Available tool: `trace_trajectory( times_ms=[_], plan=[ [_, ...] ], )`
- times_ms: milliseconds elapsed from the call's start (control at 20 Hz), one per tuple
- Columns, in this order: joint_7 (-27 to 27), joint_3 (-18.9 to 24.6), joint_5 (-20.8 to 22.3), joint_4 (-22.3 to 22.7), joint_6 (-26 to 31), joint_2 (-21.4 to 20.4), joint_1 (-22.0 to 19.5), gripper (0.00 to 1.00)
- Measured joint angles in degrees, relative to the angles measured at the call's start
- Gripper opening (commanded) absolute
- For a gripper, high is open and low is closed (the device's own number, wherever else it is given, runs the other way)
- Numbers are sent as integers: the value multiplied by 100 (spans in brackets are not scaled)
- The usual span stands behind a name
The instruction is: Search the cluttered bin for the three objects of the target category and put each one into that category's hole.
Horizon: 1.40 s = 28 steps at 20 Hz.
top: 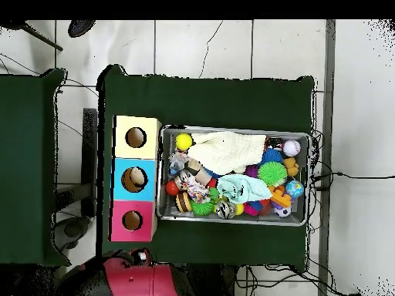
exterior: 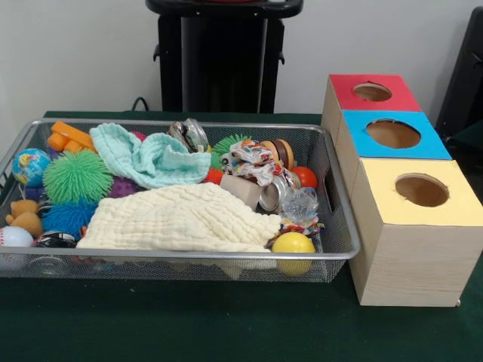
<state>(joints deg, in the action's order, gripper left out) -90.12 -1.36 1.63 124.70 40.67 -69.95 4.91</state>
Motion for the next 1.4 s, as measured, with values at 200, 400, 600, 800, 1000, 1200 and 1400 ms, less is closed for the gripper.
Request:
trace_trajectory(
  times_ms=[200,400,600,800,1000,1200,1400],
  plan=[
    [0,-1,5,0,0,0,-21,100],
    [0,0,22,0,-19,0,-24,100],
    [0,0,155,1,-371,0,-47,100],
    [0,0,302,0,-1029,0,-125,100],
    [0,0,458,0,-1595,0,-272,100],
    [0,1,591,-1,-1921,1,-457,100],
    [0,2,712,-6,-2135,67,-751,100]
  ],
)
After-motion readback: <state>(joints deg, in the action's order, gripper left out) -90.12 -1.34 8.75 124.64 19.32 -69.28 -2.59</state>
